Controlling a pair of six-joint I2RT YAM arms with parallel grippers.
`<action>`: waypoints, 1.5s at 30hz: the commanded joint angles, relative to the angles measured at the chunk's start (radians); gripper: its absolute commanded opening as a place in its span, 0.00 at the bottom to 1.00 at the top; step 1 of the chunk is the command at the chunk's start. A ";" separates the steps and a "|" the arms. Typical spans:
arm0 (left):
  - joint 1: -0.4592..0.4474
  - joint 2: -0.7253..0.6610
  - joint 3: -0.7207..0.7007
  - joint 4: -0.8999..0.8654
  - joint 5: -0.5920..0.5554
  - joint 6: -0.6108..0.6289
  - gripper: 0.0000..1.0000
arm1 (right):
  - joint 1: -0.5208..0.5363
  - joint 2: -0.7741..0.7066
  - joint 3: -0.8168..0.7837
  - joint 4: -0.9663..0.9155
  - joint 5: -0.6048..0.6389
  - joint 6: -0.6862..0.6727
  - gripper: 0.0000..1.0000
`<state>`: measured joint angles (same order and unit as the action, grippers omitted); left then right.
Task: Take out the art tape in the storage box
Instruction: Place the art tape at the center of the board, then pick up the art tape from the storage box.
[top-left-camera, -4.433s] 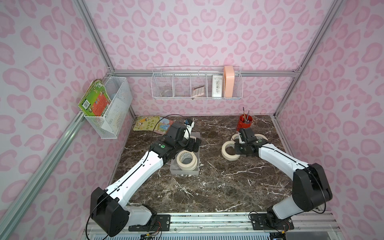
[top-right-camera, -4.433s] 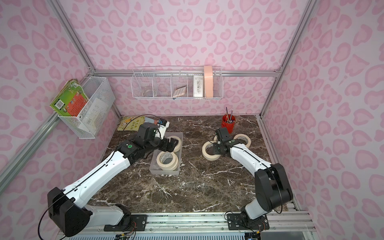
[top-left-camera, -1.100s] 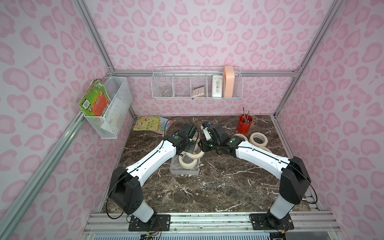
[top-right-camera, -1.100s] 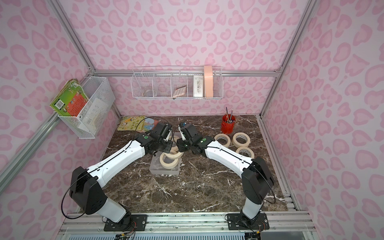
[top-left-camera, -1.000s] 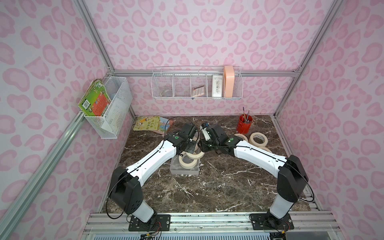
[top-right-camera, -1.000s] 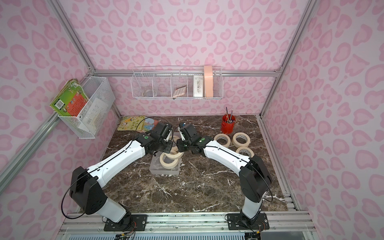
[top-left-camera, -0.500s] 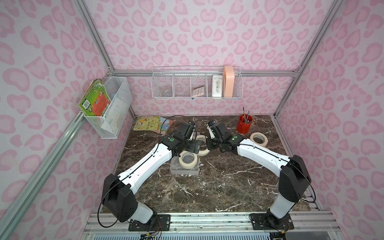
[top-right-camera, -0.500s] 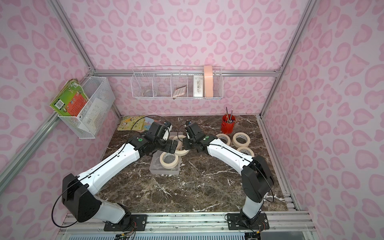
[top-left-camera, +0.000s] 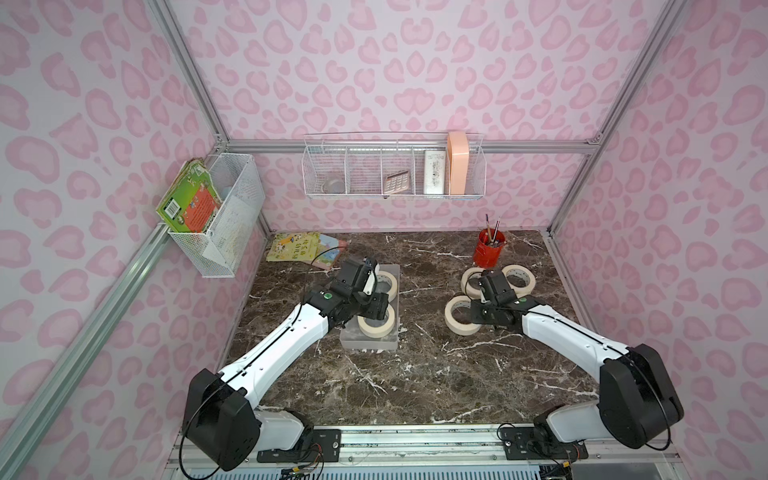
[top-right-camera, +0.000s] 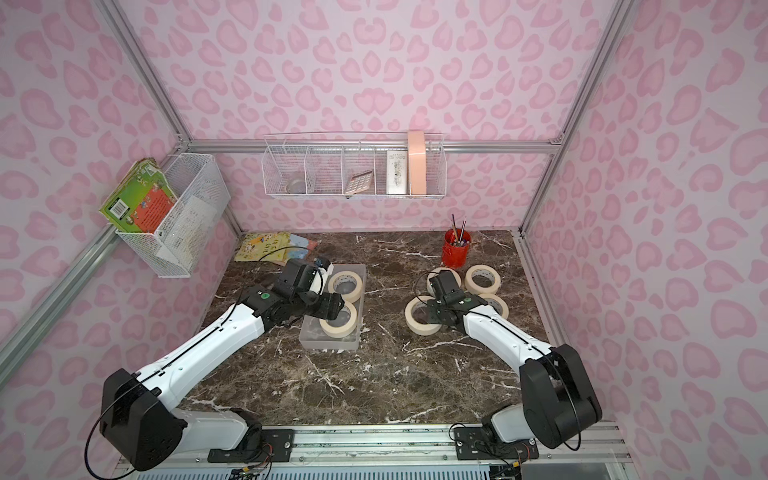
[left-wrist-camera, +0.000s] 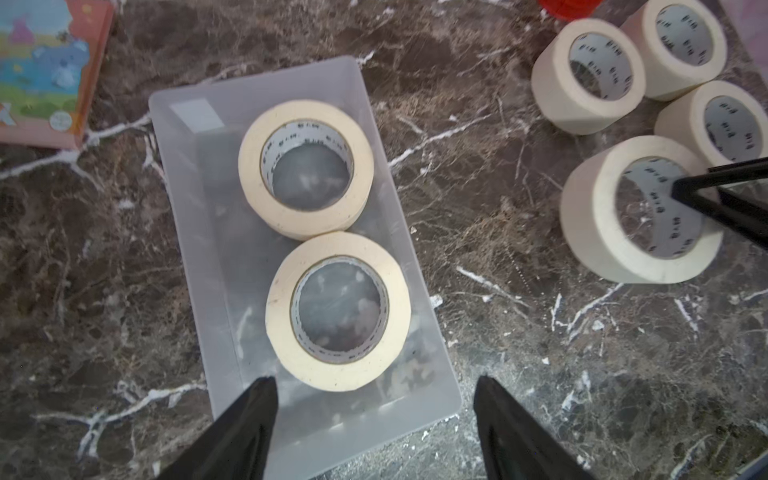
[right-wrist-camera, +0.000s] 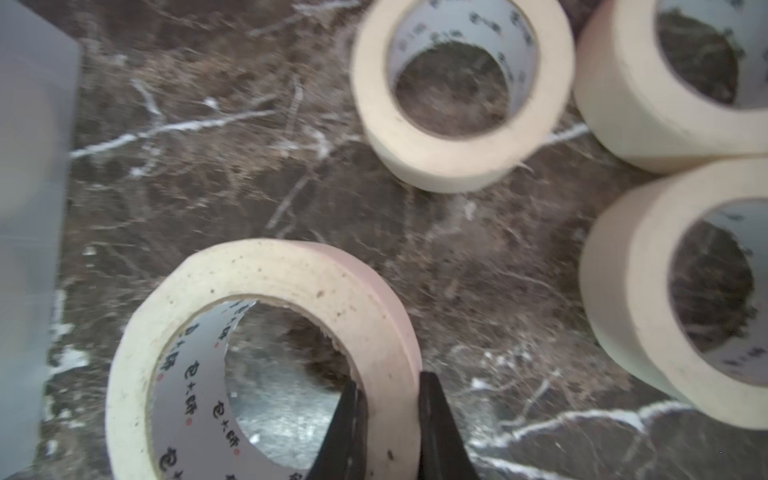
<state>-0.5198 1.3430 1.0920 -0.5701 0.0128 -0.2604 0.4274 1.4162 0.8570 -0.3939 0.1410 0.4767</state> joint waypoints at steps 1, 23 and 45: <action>0.018 -0.007 -0.048 0.006 0.018 -0.036 0.75 | -0.061 -0.010 -0.048 0.058 0.005 -0.002 0.00; 0.042 0.111 -0.114 0.045 0.017 -0.087 0.76 | -0.169 -0.049 0.014 0.005 0.104 -0.089 0.48; 0.042 0.350 -0.014 0.090 -0.209 -0.040 0.61 | 0.070 -0.053 0.096 -0.069 0.032 -0.084 0.45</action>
<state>-0.4782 1.6711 1.0683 -0.4992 -0.1593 -0.3111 0.4904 1.3602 0.9546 -0.4583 0.1776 0.3828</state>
